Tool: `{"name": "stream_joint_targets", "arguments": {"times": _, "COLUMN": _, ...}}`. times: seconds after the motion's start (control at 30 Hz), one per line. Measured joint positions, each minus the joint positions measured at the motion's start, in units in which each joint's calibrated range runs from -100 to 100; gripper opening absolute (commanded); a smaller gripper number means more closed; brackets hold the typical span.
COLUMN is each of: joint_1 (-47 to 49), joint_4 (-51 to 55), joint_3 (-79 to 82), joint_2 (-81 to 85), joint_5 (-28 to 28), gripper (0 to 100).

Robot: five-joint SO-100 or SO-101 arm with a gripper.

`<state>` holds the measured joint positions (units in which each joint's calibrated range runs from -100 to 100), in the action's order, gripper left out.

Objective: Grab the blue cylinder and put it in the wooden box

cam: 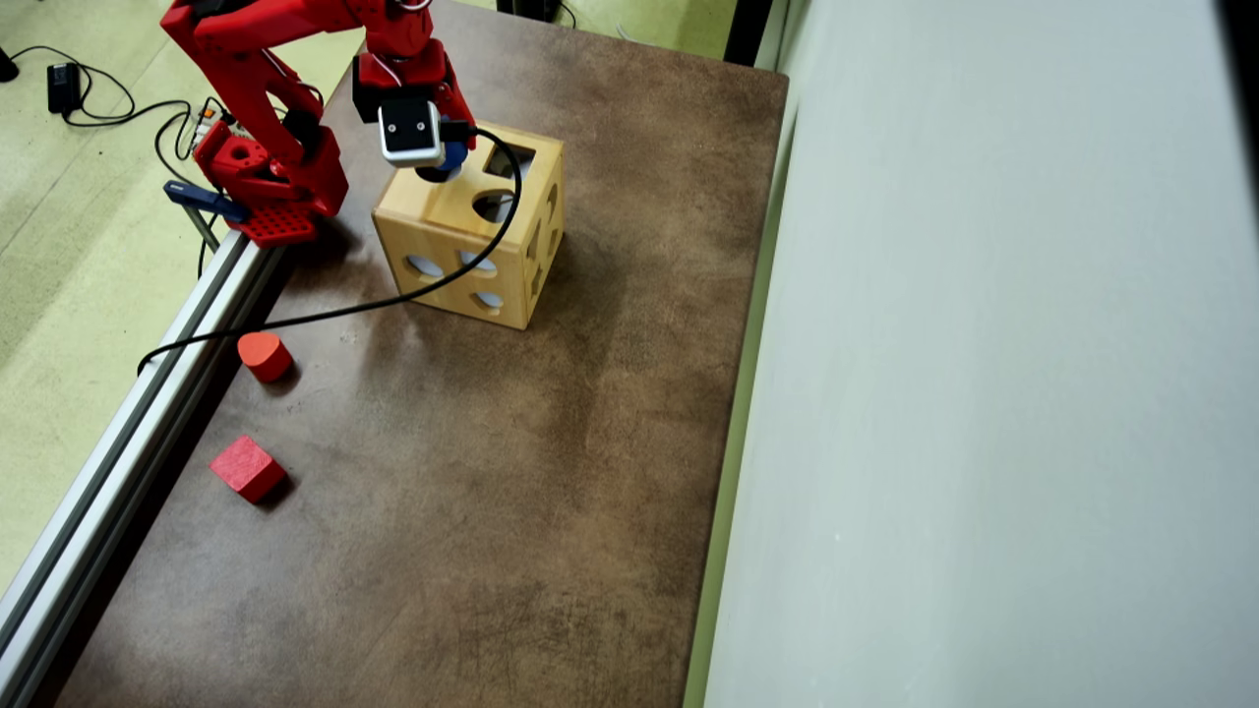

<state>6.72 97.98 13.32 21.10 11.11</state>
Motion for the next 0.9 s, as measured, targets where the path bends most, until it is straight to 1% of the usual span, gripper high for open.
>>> {"name": "stream_joint_targets", "arguments": {"times": 0.37, "joint_1": 2.5, "joint_4": 0.0, "joint_3": 1.7, "joint_2": 0.8, "joint_5": 0.0, "gripper": 16}}
{"name": "stream_joint_targets", "arguments": {"times": 0.9, "joint_1": 2.4, "joint_4": 0.0, "joint_3": 2.4, "joint_2": 0.8, "joint_5": 0.0, "gripper": 16}}
